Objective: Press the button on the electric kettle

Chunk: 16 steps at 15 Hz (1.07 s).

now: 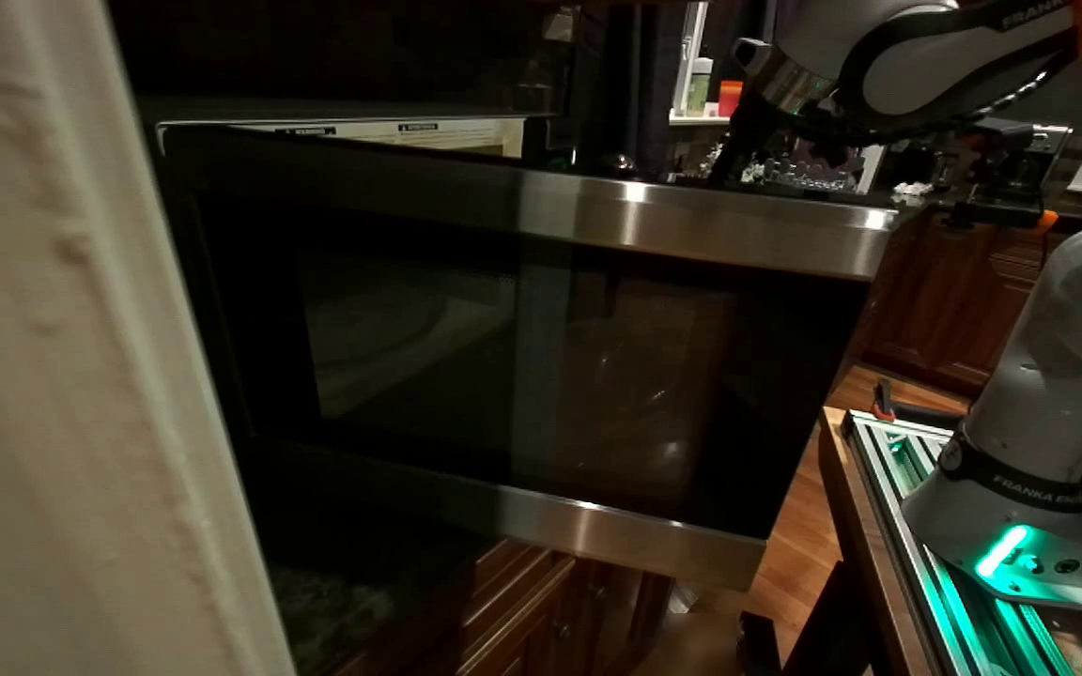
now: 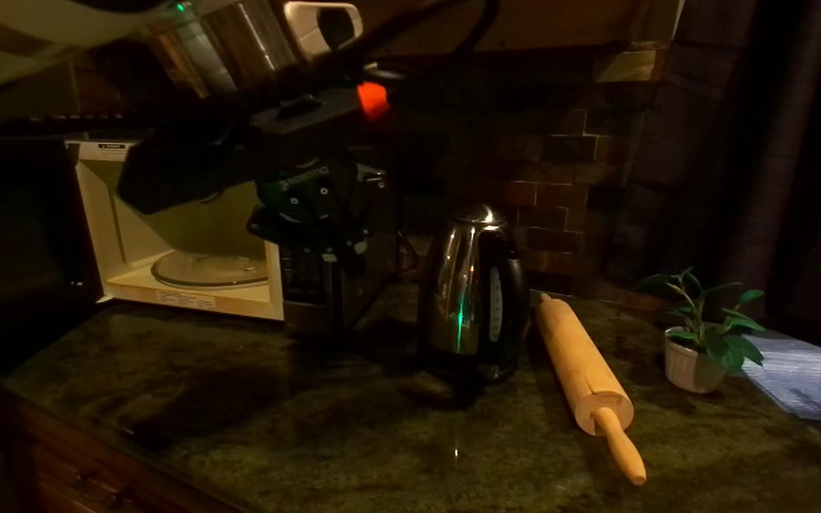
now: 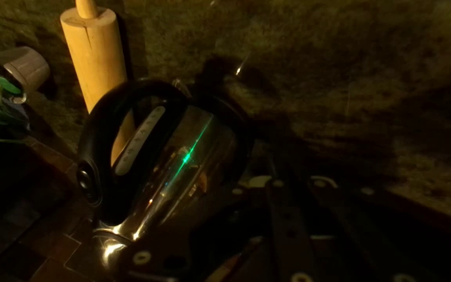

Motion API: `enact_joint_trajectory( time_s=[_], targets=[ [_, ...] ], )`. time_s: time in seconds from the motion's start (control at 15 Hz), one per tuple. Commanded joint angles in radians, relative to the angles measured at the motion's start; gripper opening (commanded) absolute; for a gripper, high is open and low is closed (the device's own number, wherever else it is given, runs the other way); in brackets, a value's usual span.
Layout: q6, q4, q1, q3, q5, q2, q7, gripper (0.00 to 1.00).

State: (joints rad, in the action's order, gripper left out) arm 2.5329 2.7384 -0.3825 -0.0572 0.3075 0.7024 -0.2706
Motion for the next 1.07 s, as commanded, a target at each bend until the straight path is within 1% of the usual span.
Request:
enact_joint_trajectory(
  time_s=[0.0,0.2,0.27,0.4,0.53,0.67,0.73,0.8,1.0],
  targets=[
    [-0.232,0.028,0.070,0.002,0.025,0.142,0.007,0.40],
    [-0.462,0.004,0.157,-0.003,-0.003,0.207,-0.010,0.64],
    [-0.533,-0.003,0.197,-0.016,-0.024,0.226,-0.027,0.71],
    [-0.641,-0.020,0.256,-0.032,-0.076,0.256,-0.016,0.87],
    [-0.745,-0.059,0.302,-0.044,-0.144,0.262,0.009,1.00],
    [-0.831,-0.104,0.338,-0.068,-0.228,0.248,0.024,1.00],
    [-0.847,-0.120,0.357,-0.086,-0.261,0.239,0.009,1.00],
    [-0.797,-0.085,0.331,-0.056,-0.194,0.256,0.022,1.00],
    [-0.818,-0.109,0.354,-0.078,-0.233,0.251,0.016,1.00]
  ],
)
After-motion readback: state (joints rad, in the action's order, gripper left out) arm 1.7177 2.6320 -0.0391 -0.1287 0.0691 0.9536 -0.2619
